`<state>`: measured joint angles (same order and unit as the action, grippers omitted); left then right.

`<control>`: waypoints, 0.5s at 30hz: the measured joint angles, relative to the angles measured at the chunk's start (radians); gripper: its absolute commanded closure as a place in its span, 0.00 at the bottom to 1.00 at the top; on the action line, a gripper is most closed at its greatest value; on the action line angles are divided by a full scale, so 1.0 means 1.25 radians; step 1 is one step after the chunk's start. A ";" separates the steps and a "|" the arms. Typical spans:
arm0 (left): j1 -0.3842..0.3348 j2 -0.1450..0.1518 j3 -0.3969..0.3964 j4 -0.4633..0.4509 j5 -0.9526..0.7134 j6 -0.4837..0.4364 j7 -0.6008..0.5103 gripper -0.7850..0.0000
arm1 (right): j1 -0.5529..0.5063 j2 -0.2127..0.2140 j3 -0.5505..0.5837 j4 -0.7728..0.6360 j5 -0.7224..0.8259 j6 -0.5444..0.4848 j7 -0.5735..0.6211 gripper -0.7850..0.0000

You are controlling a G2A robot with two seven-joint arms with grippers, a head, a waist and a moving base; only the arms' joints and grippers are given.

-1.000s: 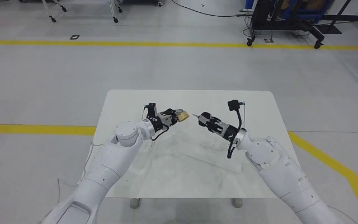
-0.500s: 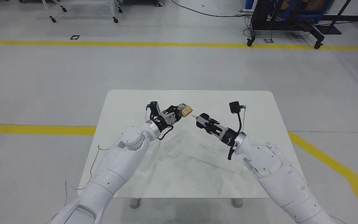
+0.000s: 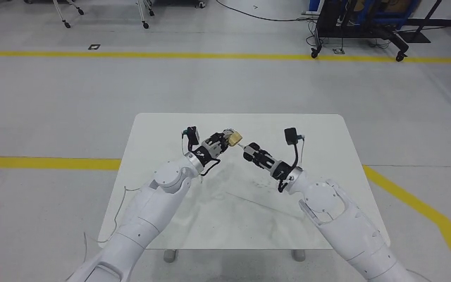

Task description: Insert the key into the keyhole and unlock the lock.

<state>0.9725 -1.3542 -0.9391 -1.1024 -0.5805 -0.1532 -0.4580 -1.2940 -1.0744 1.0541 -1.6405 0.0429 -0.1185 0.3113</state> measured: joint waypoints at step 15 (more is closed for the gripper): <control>0.004 -0.006 -0.012 -0.001 0.041 0.004 -0.003 1.00 | 0.019 -0.019 -0.010 0.037 0.018 -0.002 0.001 1.00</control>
<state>0.9769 -1.3621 -0.9540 -1.1041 -0.5287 -0.1484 -0.4619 -1.2700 -1.0983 1.0421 -1.5945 0.0658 -0.1211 0.3123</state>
